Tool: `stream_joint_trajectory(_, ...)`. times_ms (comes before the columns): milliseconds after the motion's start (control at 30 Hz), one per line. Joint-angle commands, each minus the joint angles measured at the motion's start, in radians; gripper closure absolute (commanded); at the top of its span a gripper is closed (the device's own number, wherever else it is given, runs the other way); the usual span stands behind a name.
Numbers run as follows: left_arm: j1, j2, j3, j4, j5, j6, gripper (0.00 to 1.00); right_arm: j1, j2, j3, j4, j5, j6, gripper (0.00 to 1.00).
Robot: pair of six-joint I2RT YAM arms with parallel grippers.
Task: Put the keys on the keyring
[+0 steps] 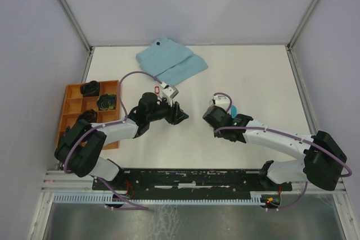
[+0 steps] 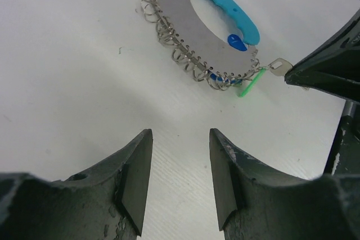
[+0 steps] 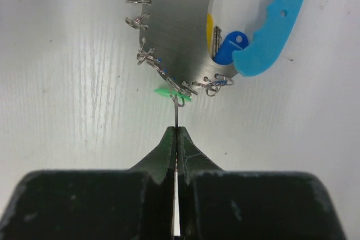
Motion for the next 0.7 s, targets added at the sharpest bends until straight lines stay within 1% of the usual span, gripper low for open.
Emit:
stream_joint_trajectory(0,0.004,0.013,0.027,0.096,0.127,0.018,0.48,-0.001,-0.016,0.155,-0.123,-0.064,-0.238,0.99)
stream_joint_trajectory(133,0.005,0.026,0.029,0.169,0.192,0.063,0.49,-0.002,-0.013,0.277,-0.224,-0.079,-0.417,1.00)
stream_joint_trajectory(233,0.005,0.032,0.054,0.189,0.229,0.089,0.49,-0.001,-0.013,0.364,-0.276,-0.091,-0.546,0.99)
stream_joint_trajectory(333,0.004,0.018,0.088,0.175,0.255,0.132,0.49,-0.001,-0.019,0.408,-0.296,-0.096,-0.669,1.00)
stream_joint_trajectory(433,0.004,-0.014,0.098,0.174,0.273,0.173,0.48,-0.002,-0.037,0.427,-0.285,-0.128,-0.767,1.00)
stream_joint_trajectory(533,0.003,-0.038,0.095,0.182,0.302,0.198,0.47,-0.002,-0.067,0.426,-0.251,-0.198,-0.847,0.99)
stream_joint_trajectory(600,0.000,-0.043,0.089,0.199,0.319,0.199,0.48,-0.003,-0.100,0.409,-0.211,-0.248,-0.891,0.99)
stream_joint_trajectory(667,-0.016,-0.046,0.083,0.212,0.326,0.197,0.47,-0.004,-0.120,0.400,-0.171,-0.258,-0.900,1.00)
